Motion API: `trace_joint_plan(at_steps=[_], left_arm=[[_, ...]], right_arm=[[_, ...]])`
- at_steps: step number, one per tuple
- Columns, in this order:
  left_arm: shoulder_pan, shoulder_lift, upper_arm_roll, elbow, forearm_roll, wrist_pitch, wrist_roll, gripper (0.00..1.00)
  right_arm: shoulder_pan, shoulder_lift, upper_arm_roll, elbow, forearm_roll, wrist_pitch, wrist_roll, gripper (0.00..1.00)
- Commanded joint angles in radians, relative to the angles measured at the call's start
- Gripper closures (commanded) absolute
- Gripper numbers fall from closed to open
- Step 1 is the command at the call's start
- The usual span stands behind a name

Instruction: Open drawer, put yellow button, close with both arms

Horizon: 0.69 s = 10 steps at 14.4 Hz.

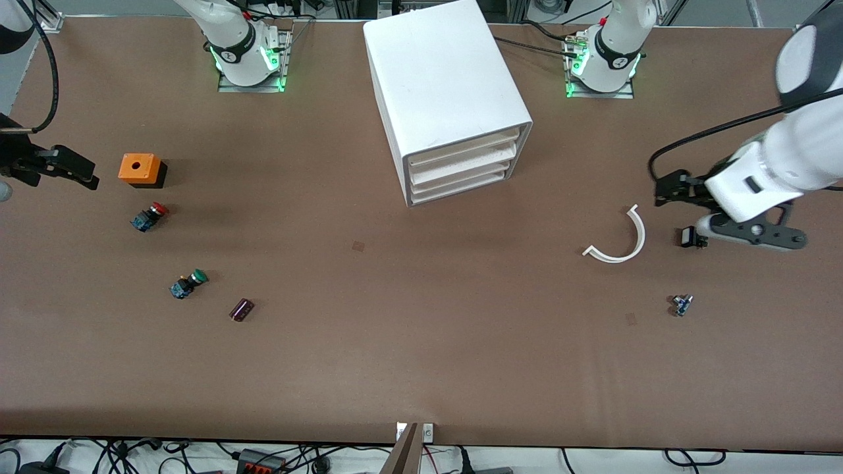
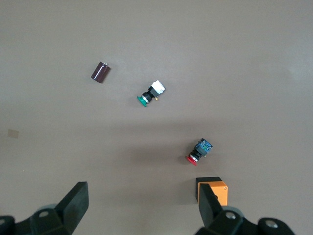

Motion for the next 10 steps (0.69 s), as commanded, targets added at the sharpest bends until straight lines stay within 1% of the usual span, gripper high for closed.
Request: trace_joint_plan(at_steps=[1, 2, 3, 4, 5, 6, 7, 8, 10], left_arm=[[-0.046, -0.082, 0.105, -0.045, -0.011, -0.012, 0.107, 0.00], [-0.105, -0.130, 0.174, -0.094, -0.026, -0.007, 0.109, 0.00], [-0.147, -0.170, 0.225, -0.138, -0.035, 0.005, 0.109, 0.00], [-0.170, -0.210, 0.245, -0.204, -0.043, 0.044, 0.107, 0.00], [-0.172, -0.248, 0.245, -0.269, -0.043, 0.106, 0.096, 0.00], [-0.172, -0.279, 0.246, -0.310, -0.046, 0.158, 0.092, 0.00], [-0.170, -0.294, 0.246, -0.327, -0.048, 0.187, 0.092, 0.00], [-0.170, -0.294, 0.248, -0.328, -0.048, 0.189, 0.095, 0.00], [-0.170, -0.296, 0.245, -0.317, -0.049, 0.160, 0.096, 0.00]], right_arm=[[-0.003, -0.010, 0.005, -0.014, 0.012, -0.004, -0.016, 0.00], [-0.006, -0.009, 0.005, -0.014, 0.012, -0.004, -0.016, 0.00], [-0.004, -0.009, 0.002, -0.013, 0.012, -0.004, -0.017, 0.00], [-0.006, -0.009, 0.002, -0.013, 0.012, -0.004, -0.017, 0.00], [-0.007, -0.009, 0.002, -0.013, 0.012, -0.003, -0.016, 0.00], [-0.007, -0.007, 0.004, -0.013, 0.013, -0.003, -0.016, 0.00], [-0.003, -0.006, 0.002, -0.013, 0.013, -0.003, -0.016, 0.00], [-0.001, -0.006, 0.004, -0.013, 0.013, -0.003, -0.014, 0.00], [-0.007, -0.006, 0.010, -0.013, 0.013, -0.003, -0.014, 0.00]])
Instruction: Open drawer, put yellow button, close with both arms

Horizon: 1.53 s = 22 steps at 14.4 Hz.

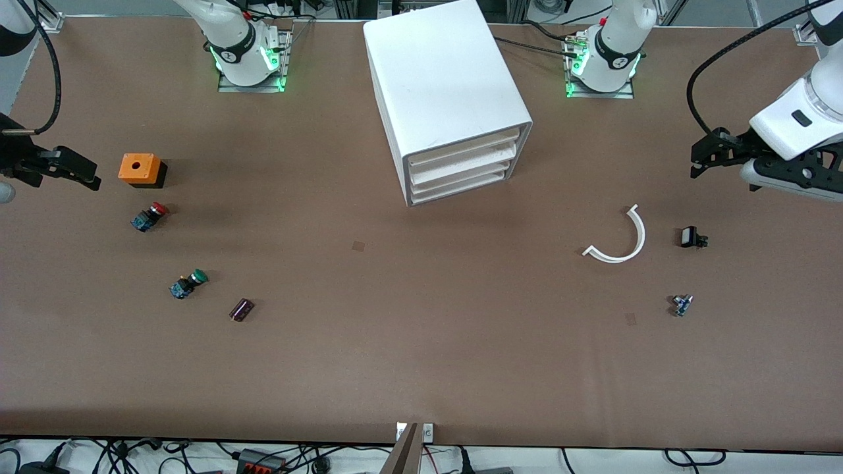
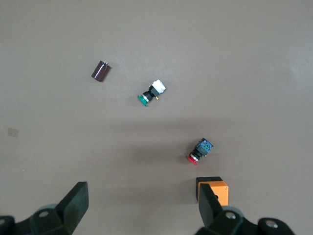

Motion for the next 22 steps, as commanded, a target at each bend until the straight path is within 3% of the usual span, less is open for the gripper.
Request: trace_joint_plan(at_steps=[1, 22], left_arm=[[-0.007, -0.030, 0.006, -0.024, -0.017, -0.011, 0.012, 0.00], [0.001, -0.024, 0.003, -0.012, -0.017, -0.042, -0.043, 0.00]], right_arm=[[-0.007, -0.009, 0.008, -0.012, 0.013, -0.004, -0.014, 0.00], [-0.006, -0.021, 0.002, -0.024, 0.016, -0.047, -0.055, 0.00]])
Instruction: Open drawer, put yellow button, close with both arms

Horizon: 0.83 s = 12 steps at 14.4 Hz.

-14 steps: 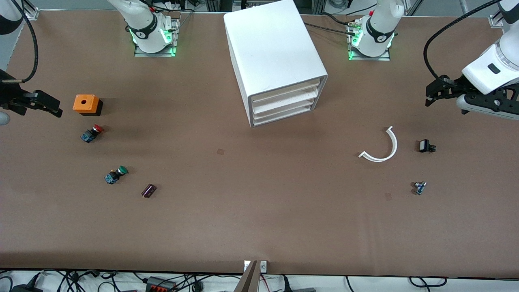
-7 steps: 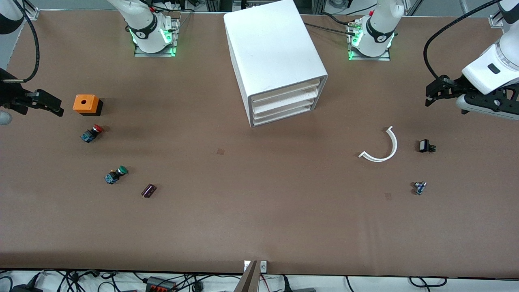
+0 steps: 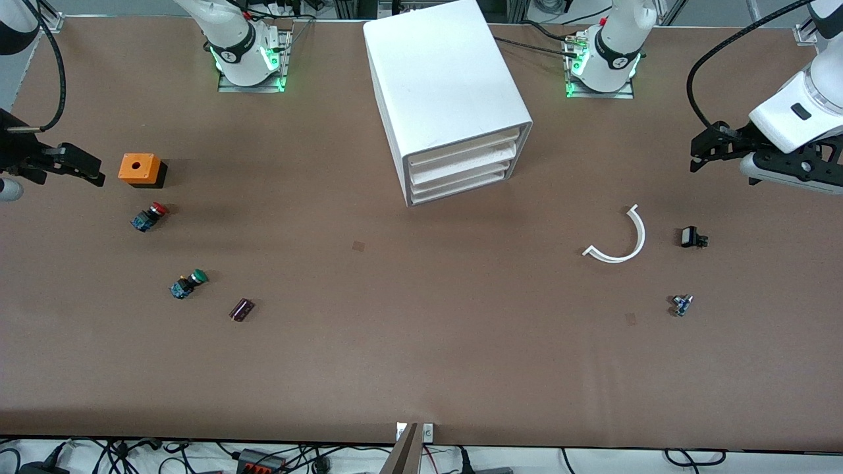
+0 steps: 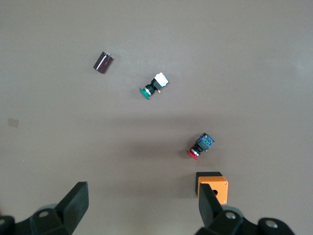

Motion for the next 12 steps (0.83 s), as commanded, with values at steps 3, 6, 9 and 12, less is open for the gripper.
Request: trace_joint_plan(at_steps=[3, 6, 9, 12], left_arm=[[0.000, -0.020, 0.000, -0.004, -0.016, -0.041, -0.089, 0.00], [-0.002, -0.022, 0.000, -0.002, -0.016, -0.051, -0.089, 0.00], [-0.002, -0.020, 0.000, -0.002, -0.016, -0.049, -0.087, 0.00], [-0.002, -0.020, 0.000, -0.002, -0.016, -0.049, -0.087, 0.00]], right_arm=[[-0.006, -0.019, -0.001, -0.022, 0.015, -0.008, -0.029, 0.00], [-0.003, -0.014, -0.001, -0.022, 0.014, 0.003, -0.030, 0.00], [0.000, -0.013, 0.002, -0.022, 0.012, 0.014, -0.030, 0.00], [0.000, -0.013, 0.003, -0.022, 0.012, 0.017, -0.030, 0.00]])
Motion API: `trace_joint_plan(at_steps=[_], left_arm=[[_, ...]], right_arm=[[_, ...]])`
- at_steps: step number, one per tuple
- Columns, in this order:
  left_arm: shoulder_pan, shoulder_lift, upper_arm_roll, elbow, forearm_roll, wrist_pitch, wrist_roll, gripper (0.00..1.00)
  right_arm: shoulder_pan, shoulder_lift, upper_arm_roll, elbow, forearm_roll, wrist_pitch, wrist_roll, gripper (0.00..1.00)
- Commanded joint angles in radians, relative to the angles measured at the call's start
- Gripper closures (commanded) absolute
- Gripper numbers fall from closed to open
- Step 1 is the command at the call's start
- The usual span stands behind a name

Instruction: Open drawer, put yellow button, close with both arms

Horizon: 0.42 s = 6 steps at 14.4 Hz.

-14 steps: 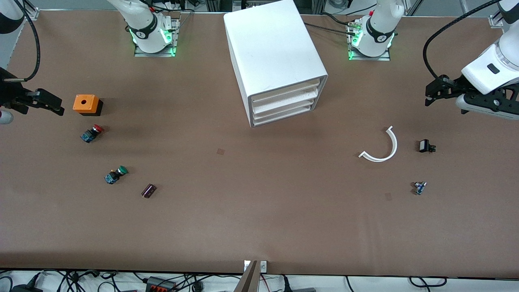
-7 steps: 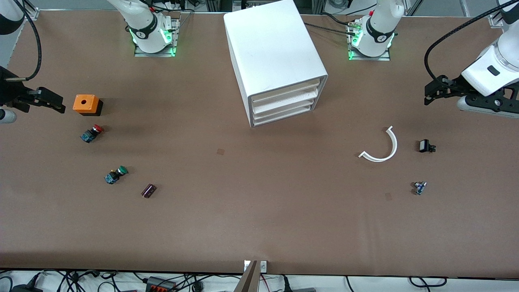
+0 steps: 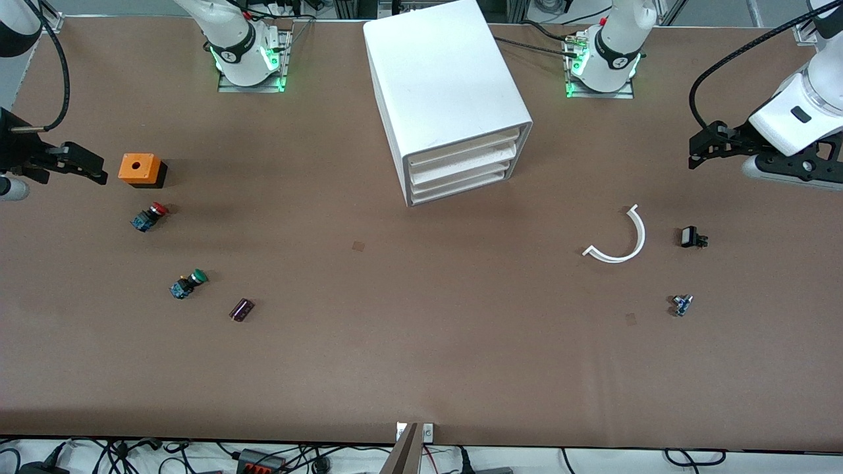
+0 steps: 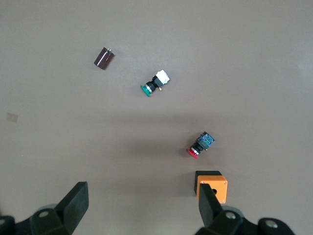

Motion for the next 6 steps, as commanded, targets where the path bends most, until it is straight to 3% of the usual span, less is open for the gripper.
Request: trace_joint_plan(at_steps=[1, 6], left_arm=[[-0.002, -0.021, 0.001, -0.003, -0.016, -0.016, -0.008, 0.00], [-0.002, -0.019, 0.001, -0.003, -0.016, -0.016, -0.008, 0.00]], right_arm=[[-0.001, -0.013, 0.002, -0.016, 0.012, 0.013, -0.017, 0.00], [-0.001, -0.013, 0.002, -0.017, 0.008, 0.020, -0.016, 0.00]])
